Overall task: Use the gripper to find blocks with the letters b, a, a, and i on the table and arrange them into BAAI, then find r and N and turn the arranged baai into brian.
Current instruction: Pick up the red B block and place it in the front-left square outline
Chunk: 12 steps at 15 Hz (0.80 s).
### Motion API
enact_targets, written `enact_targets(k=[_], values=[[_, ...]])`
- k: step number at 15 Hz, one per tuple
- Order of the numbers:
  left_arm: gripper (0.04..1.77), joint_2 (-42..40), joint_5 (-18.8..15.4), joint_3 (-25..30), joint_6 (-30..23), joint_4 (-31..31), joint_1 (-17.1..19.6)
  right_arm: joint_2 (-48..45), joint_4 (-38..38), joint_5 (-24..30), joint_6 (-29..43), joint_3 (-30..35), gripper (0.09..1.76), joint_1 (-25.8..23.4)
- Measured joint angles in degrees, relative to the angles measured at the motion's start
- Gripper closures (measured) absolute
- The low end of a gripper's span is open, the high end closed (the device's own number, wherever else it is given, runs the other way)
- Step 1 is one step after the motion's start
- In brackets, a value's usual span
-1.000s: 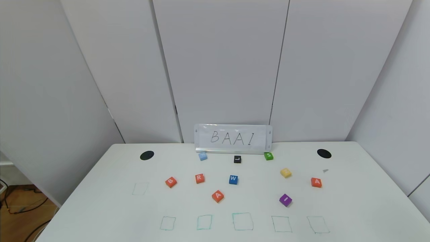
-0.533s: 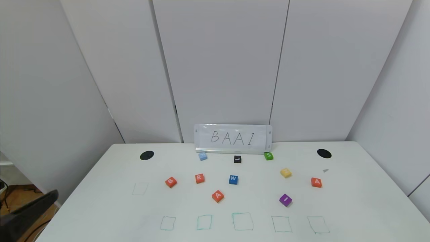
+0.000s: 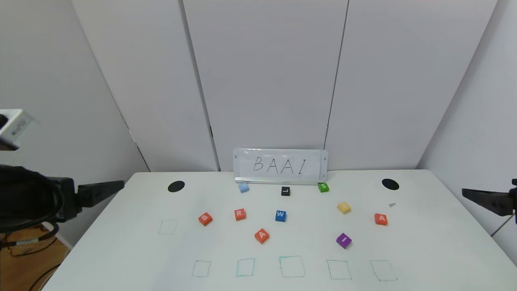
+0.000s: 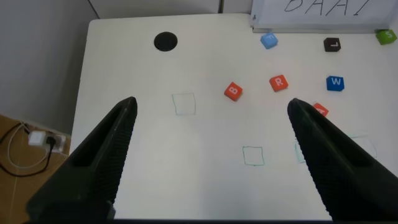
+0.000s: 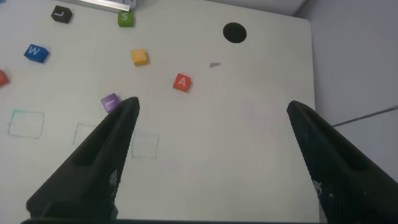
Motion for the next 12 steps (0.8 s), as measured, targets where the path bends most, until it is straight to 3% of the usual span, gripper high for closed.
enact_targets(k=[4, 7, 12], values=[[0.09, 10.8, 0.1, -12.4, -2.0, 13.4, 0.2, 10.4, 6.0, -1.5, 0.7, -8.9, 0.14, 0.3], [0.09, 17.4, 0.1, -20.5, -7.9, 23.2, 0.0, 15.9, 6.8, -5.9, 1.7, -12.3, 0.14, 1.9], [0.09, 26.2, 0.1, -33.5, -19.5, 38.1, -1.7, 17.7, 6.9, -6.2, 5.3, -12.6, 0.14, 6.6]])
